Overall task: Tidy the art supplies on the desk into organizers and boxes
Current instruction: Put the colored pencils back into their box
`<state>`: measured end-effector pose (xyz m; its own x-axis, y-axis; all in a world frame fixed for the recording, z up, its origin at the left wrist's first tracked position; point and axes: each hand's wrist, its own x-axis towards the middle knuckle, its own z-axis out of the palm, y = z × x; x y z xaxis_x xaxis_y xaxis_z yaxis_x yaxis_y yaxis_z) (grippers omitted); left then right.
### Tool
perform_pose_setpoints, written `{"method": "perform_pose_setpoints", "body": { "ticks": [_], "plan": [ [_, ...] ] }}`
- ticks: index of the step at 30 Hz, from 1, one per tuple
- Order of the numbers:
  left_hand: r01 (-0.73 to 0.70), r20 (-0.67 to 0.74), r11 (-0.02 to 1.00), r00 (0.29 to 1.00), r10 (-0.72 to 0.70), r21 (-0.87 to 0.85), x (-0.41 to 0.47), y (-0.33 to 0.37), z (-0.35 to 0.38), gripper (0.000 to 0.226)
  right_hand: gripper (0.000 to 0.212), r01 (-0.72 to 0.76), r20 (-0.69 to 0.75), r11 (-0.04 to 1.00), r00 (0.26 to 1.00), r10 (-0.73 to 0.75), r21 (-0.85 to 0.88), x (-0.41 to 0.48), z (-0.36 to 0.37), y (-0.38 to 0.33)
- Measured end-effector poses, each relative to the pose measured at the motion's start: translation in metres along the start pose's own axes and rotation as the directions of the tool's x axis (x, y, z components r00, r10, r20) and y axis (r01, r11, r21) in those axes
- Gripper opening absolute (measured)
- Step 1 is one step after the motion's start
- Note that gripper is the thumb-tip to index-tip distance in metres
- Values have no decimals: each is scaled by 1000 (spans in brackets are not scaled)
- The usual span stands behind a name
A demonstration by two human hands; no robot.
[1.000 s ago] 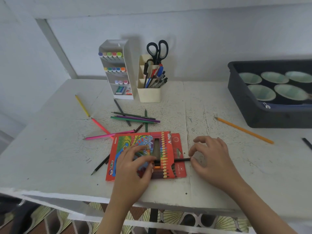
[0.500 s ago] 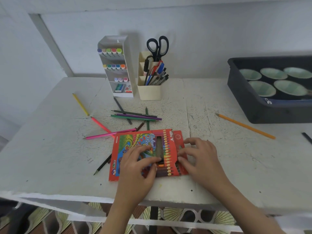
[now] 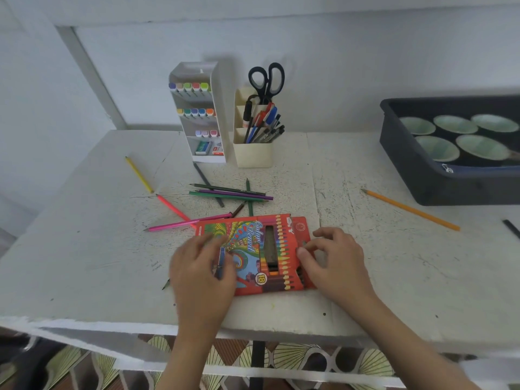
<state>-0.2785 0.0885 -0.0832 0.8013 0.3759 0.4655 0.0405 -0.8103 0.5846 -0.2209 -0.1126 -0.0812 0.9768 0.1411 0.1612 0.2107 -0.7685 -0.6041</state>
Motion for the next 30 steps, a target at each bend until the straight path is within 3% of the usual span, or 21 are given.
{"method": "perform_pose_setpoints", "body": {
  "ticks": [3, 6, 10, 15, 25, 30],
  "plan": [
    [184, -21, 975, 983, -183, 124, 9, -12, -11, 40, 17, -37, 9, 998, 999, 38, -51, 6, 0, -4],
    [292, 29, 954, 955, -294, 62, 11, -13, -13, 33, 19, -57, 106, 997, 992, 62, -50, 9, -1, -8],
    [307, 34, 952, 951, -306, -8, 12, -8, -12, 32, 18, -137, 193, 990, 972, 132, 13, 12, 2, -11],
    [239, -21, 971, 971, -239, 11, 15, 1, -10, 32, 23, -193, 181, 972, 969, 167, 134, 14, -8, -9],
    [199, 174, 969, 970, -172, -149, 6, 53, 25, 37, 27, -316, 70, 938, 949, 309, 144, 4, -57, 33],
    [173, 250, 975, 959, -134, -142, 2, 73, 45, 37, 26, -382, 51, 915, 924, 379, 129, 0, -78, 60]
  ]
}}
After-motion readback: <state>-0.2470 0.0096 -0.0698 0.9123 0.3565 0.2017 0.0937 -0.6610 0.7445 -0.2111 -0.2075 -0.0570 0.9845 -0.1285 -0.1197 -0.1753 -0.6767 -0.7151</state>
